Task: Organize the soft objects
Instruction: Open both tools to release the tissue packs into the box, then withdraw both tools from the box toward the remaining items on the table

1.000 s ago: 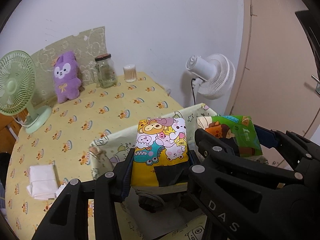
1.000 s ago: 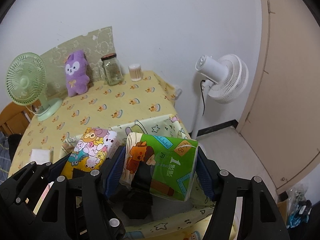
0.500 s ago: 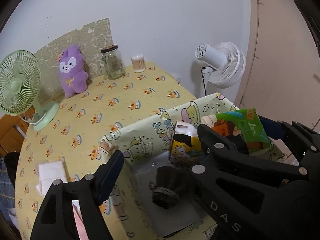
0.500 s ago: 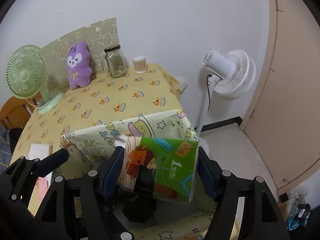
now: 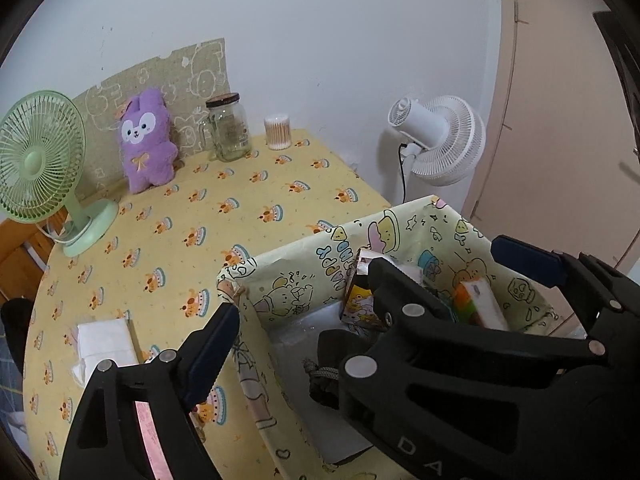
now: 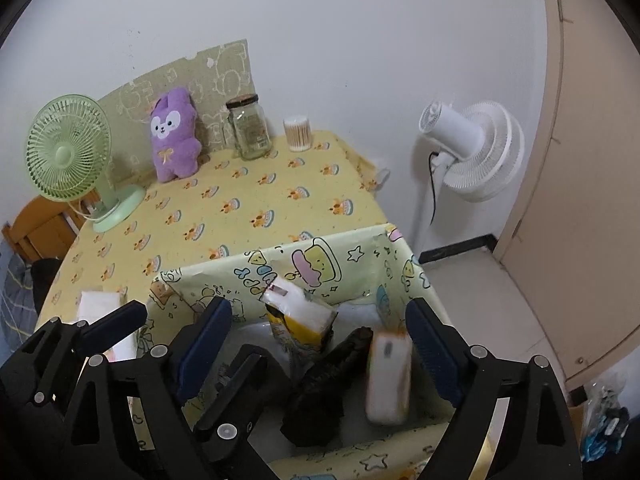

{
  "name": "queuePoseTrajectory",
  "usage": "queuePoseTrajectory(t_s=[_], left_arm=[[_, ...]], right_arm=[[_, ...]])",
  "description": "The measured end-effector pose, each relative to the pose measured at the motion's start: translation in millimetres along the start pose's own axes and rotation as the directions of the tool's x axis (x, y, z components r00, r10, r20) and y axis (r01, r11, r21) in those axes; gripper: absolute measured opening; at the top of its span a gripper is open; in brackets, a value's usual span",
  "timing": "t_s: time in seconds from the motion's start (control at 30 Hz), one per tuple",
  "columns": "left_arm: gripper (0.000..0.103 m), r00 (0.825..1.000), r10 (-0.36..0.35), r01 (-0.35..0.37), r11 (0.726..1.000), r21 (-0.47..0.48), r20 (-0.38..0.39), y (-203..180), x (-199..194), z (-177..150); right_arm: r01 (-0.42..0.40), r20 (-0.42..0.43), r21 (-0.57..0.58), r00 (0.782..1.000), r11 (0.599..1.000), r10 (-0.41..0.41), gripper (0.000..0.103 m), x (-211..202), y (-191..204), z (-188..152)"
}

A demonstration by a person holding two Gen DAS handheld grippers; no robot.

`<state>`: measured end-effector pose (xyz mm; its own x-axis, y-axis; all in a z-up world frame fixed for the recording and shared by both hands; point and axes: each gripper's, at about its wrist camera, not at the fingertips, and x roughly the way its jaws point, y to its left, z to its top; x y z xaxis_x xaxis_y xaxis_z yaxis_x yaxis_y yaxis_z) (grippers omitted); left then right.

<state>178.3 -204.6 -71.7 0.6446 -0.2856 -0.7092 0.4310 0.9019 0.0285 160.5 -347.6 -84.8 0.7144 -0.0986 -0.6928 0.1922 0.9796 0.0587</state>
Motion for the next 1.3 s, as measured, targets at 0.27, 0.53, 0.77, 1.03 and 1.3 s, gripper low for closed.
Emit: queuePoseTrajectory(t_s=[0.27, 0.53, 0.77, 1.03, 1.3], left_arm=[[0.089, 1.0, -0.002, 0.002, 1.0, 0.015, 0.025, -1.2, -19.1, -3.9], [0.089, 0.998, -0.007, 0.005, 1.0, 0.021, 0.064, -1.0, -42.4, -8.9], [0.089, 0.995, -0.002, 0.001, 1.0, 0.016, 0.099, 5.5, -61.8, -13.6], [0.089, 0.991, 0.013, -0.013, 1.0, 0.0, 0.13, 17.8, -83.5, -24.1], [0.089, 0.99, 0.028, -0.024, 0.999, -0.027, 0.141, 36.3, -96.4, -38.5]], right_arm=[[0.018, 0.029, 0.0, 0.999, 1.0, -0.018, 0.091, -20.0, 3.7, -3.6], [0.027, 0.057, -0.016, 0.998, 1.0, -0.026, 0.091, -44.0, 10.6, -5.2], [0.031, 0.086, -0.024, 0.996, 0.999, -0.029, 0.091, -64.1, 20.6, -8.9], [0.028, 0.116, -0.039, 0.993, 0.999, -0.023, 0.092, -83.6, 38.9, -14.3], [0.014, 0.103, -0.07, 0.995, 0.997, -0.006, 0.092, -93.4, 62.9, -22.5]])
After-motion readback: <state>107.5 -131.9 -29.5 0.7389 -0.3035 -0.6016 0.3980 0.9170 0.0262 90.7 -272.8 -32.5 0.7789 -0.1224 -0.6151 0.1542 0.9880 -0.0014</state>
